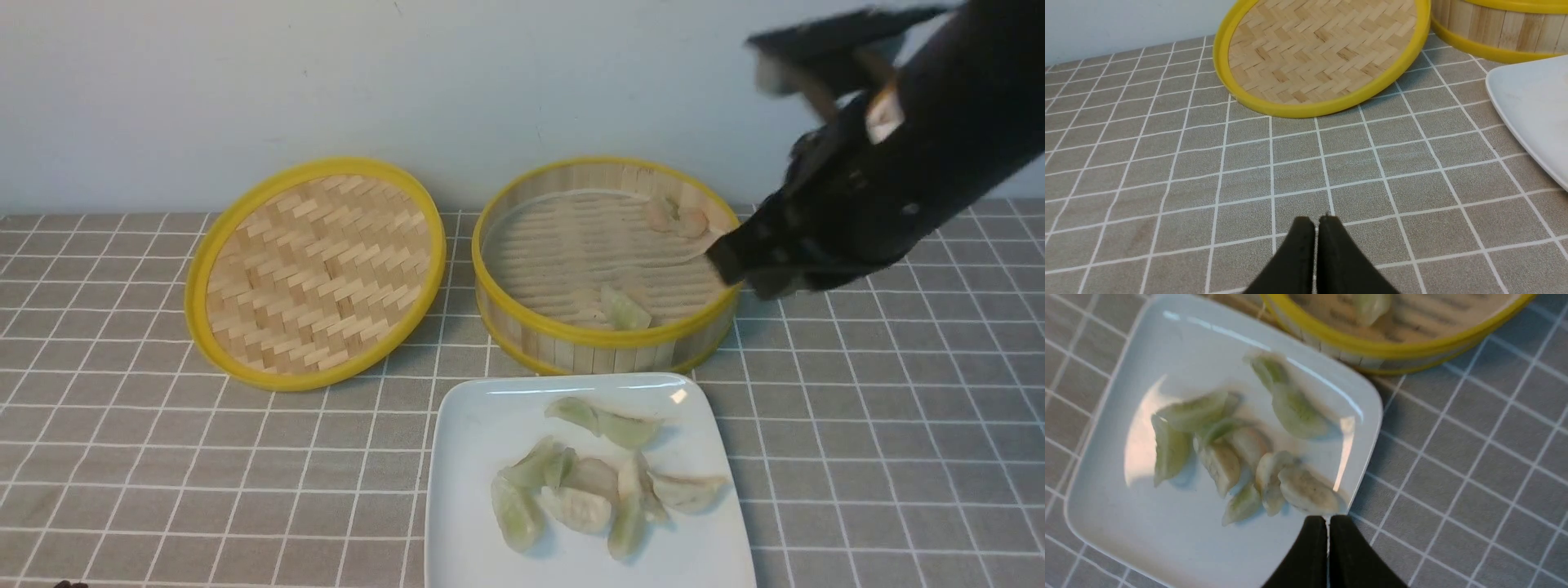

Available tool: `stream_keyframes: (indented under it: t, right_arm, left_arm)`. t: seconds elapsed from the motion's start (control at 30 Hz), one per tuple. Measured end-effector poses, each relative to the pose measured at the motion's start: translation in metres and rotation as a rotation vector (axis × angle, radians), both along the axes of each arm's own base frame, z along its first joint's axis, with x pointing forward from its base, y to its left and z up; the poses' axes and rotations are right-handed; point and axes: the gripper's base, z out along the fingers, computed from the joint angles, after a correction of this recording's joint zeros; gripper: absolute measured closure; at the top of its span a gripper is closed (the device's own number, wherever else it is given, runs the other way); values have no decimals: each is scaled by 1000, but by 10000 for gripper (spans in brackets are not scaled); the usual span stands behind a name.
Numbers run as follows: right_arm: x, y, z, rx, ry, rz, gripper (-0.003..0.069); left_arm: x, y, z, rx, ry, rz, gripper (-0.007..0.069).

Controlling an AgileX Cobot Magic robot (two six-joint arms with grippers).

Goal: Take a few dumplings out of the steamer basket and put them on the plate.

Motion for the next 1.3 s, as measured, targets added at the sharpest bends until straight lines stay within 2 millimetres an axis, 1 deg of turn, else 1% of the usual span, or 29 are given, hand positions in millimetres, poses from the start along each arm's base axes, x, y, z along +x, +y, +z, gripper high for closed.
stream_keyframes:
  t: [0.03,0.13,0.17,0.2,0.23,0.3,0.37,0.4,0.43,0.47,0.63,0.7,0.73,0.8,0.93,1.1,1.2,1.23,1.3]
  right_arm:
    - [-18,-10,22,54,-87,-14,670]
    - [-59,-35,56,172,-304,-21,672]
    - [-72,-43,61,206,-369,-22,673]
    - [-72,-42,59,207,-371,-22,673]
    - [-89,-52,63,254,-464,-19,673]
    - [-114,-66,60,331,-596,-14,673]
    - [-129,-74,57,383,-693,-9,673]
    - [-136,-78,50,407,-741,-5,673]
    - [-139,-80,47,411,-748,-5,673]
    - [-150,-86,39,450,-816,0,673]
    - [-185,-104,19,532,-937,4,673]
    - [-197,-111,14,551,-970,4,673]
    - [-199,-112,13,553,-977,5,673]
    - [-212,-120,6,559,-1014,9,673]
    - [-223,-126,0,569,-1050,11,673]
    - [-224,-127,-7,562,-1047,12,673]
    - [-222,-127,-26,530,-1029,-9,673]
    - [-221,-128,-32,506,-1031,-41,673]
    - [-216,-131,-51,432,-1019,-136,673]
  left_arm:
    - [0,0,0,0,0,0,629]
    - [0,0,0,0,0,0,629]
    - [0,0,0,0,0,0,629]
    - [0,0,0,0,0,0,629]
    - [0,0,0,0,0,0,629]
    - [0,0,0,0,0,0,629]
    - [0,0,0,0,0,0,629]
    - [0,0,0,0,0,0,629]
    - [0,0,0,0,0,0,629]
    - [0,0,0,0,0,0,629]
    - [0,0,0,0,0,0,629]
    - [0,0,0,0,0,0,629]
    - [0,0,0,0,0,0,629]
    - [0,0,0,0,0,0,629]
    - [0,0,0,0,0,0,629]
    - [0,0,0,0,0,0,629]
    - [0,0,0,0,0,0,629]
    - [0,0,0,0,0,0,629]
    - [0,0,0,0,0,0,629]
